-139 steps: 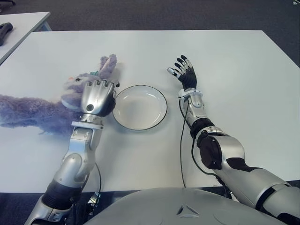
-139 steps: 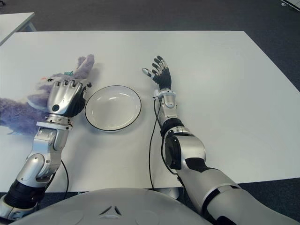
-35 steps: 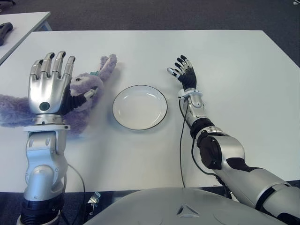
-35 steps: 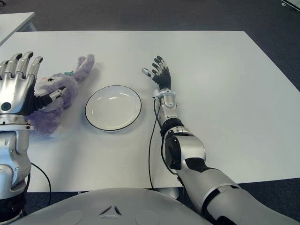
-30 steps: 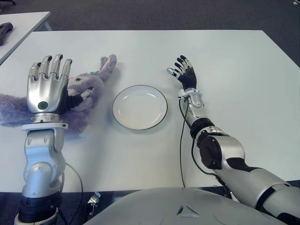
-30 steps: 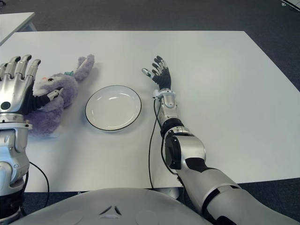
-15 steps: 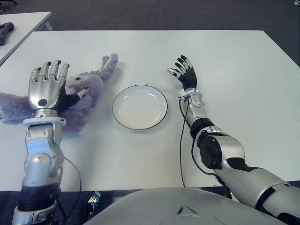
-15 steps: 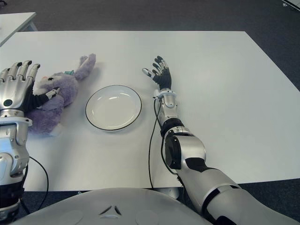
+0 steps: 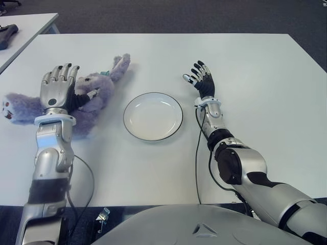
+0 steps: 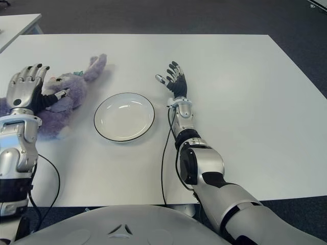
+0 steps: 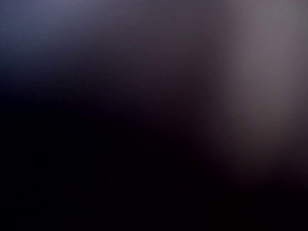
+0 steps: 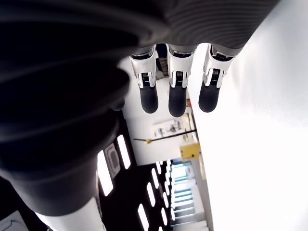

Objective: Put the doll into the plate.

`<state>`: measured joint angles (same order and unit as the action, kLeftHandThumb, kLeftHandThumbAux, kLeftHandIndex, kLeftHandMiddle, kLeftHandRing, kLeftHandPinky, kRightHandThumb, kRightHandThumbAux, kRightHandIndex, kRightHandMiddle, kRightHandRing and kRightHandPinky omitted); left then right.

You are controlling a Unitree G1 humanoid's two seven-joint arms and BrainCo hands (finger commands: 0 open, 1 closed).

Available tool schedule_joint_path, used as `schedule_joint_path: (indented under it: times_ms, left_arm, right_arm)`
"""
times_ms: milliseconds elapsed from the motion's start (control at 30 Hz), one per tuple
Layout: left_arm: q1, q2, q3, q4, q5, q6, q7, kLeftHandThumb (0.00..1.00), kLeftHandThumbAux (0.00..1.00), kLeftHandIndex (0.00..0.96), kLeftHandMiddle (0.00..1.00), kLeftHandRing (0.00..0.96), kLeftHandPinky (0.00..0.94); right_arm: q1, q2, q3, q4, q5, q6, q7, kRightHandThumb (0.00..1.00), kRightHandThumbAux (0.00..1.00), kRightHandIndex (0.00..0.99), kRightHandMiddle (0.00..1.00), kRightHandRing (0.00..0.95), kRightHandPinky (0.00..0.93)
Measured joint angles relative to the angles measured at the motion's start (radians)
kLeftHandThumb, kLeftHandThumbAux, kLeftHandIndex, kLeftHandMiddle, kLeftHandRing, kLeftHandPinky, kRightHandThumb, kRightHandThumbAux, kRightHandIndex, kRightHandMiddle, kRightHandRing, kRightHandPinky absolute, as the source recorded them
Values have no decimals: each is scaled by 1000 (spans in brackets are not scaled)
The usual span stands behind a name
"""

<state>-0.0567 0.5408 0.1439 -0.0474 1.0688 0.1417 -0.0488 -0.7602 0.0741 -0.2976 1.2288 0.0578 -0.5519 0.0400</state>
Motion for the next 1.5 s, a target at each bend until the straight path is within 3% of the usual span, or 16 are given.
schedule_joint_path:
  times_ms: [433, 767, 833, 867, 967, 1033, 1067, 1133, 1367, 1433, 1500]
  left_arm:
    - [-96, 17, -47, 179, -181, -95, 10, 146, 294, 0, 0, 0, 26]
    - [-71, -21, -91, 109, -339, -124, -69, 127, 362, 0, 0, 0, 0]
    - [-68, -24, -92, 97, -383, -134, -86, 120, 365, 0, 0, 10, 31]
    - [-66, -24, -93, 94, -402, -138, -94, 110, 369, 0, 0, 94, 57]
    - [-58, -24, -92, 76, -471, -138, -142, 103, 370, 0, 0, 143, 74]
    - [-55, -24, -91, 57, -515, -132, -178, 99, 378, 0, 0, 139, 61]
    - [-54, -24, -91, 43, -540, -126, -199, 101, 387, 0, 0, 74, 18]
    - [-49, -24, -92, 16, -586, -117, -236, 104, 402, 0, 0, 36, 2]
    - [16, -55, -109, -101, -727, -88, -292, 104, 462, 0, 0, 18, 103]
    - [39, -71, -120, -125, -758, -89, -292, 121, 509, 0, 0, 50, 202]
    - [55, -91, -123, -136, -798, -91, -292, 125, 520, 0, 0, 58, 225]
  right_arm:
    - [2, 0, -1, 1, 0, 0, 0, 101, 909, 103, 126, 119, 144]
    - [4, 0, -1, 1, 0, 0, -1, 164, 931, 128, 139, 126, 152]
    - [4, 0, -1, 1, 1, 0, -3, 172, 937, 131, 143, 129, 156]
    - [4, 0, -1, 1, 1, 0, -4, 191, 934, 138, 146, 130, 152]
    - [4, 0, -1, 1, 1, 0, -7, 202, 931, 141, 147, 131, 148]
    - [4, 0, -2, 1, 1, 0, -7, 205, 927, 141, 146, 129, 144]
    - [4, 0, -2, 1, 1, 0, -8, 207, 926, 141, 146, 129, 148]
    - [4, 0, -2, 1, 1, 0, -9, 216, 926, 143, 148, 131, 151]
    - [4, 0, -2, 0, 1, -1, -16, 256, 932, 151, 156, 137, 154]
    - [4, 0, -3, 0, 1, -1, -18, 279, 940, 153, 164, 143, 157]
    - [4, 0, -4, 0, 1, -1, -18, 285, 941, 153, 166, 144, 157]
